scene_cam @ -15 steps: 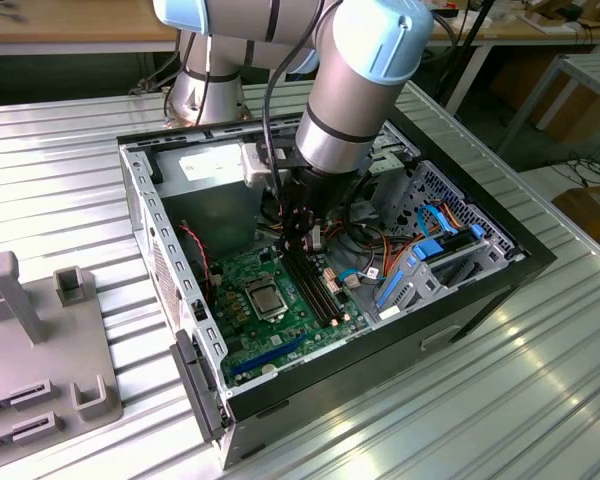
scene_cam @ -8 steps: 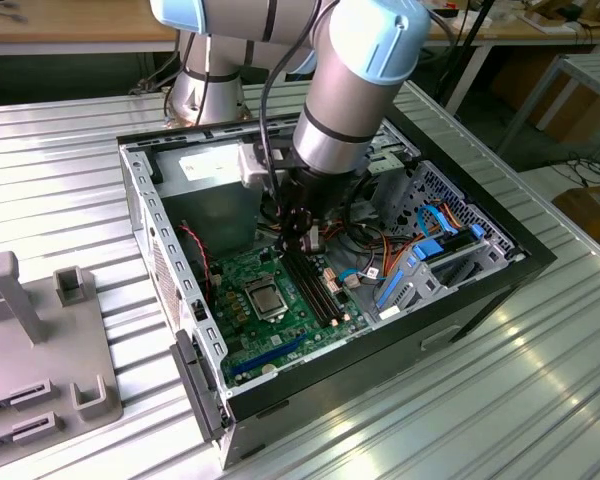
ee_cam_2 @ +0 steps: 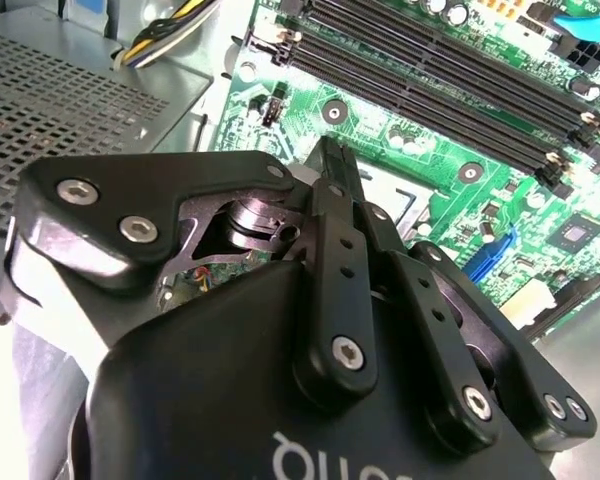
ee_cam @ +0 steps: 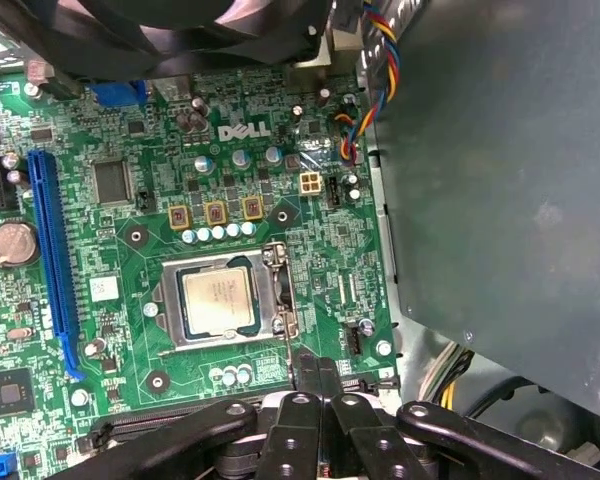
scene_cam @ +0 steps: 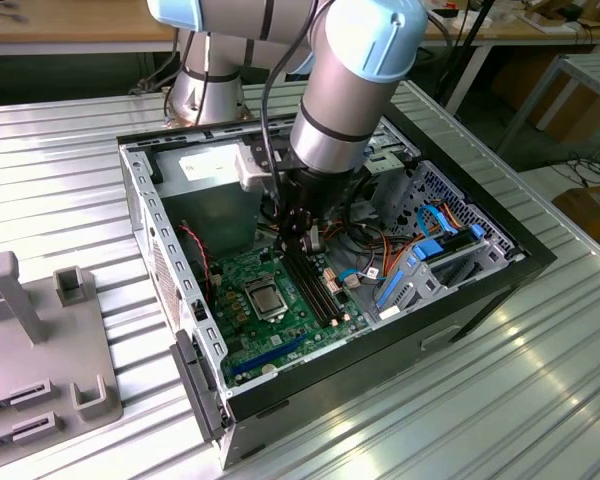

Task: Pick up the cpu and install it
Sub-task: 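Install the first cpu locking lever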

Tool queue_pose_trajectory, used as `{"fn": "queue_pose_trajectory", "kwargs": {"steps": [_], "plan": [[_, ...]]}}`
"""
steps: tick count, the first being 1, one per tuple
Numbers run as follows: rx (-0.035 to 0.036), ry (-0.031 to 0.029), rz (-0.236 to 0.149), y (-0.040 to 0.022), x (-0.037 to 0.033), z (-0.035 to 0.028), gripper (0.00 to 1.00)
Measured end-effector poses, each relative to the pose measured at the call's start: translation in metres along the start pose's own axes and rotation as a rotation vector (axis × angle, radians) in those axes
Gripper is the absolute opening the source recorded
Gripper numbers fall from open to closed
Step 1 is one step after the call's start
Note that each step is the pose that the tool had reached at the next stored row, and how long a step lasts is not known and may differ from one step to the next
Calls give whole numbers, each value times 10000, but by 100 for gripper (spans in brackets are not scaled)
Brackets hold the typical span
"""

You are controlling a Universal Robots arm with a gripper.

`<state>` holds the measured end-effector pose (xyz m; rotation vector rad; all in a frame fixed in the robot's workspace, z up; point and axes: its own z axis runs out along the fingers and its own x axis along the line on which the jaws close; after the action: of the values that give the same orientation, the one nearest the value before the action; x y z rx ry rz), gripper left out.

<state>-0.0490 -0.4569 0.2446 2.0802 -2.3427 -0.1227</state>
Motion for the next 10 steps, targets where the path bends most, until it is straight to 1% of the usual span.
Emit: {"fn": "queue_pose_trajectory", "kwargs": {"steps": [3,6,10], "plan": [[34,-2,-34,19,1,-28,11],[51,-1,-87,35,8,-28,11],[63,5,-232,34,58,-31,11]]}}
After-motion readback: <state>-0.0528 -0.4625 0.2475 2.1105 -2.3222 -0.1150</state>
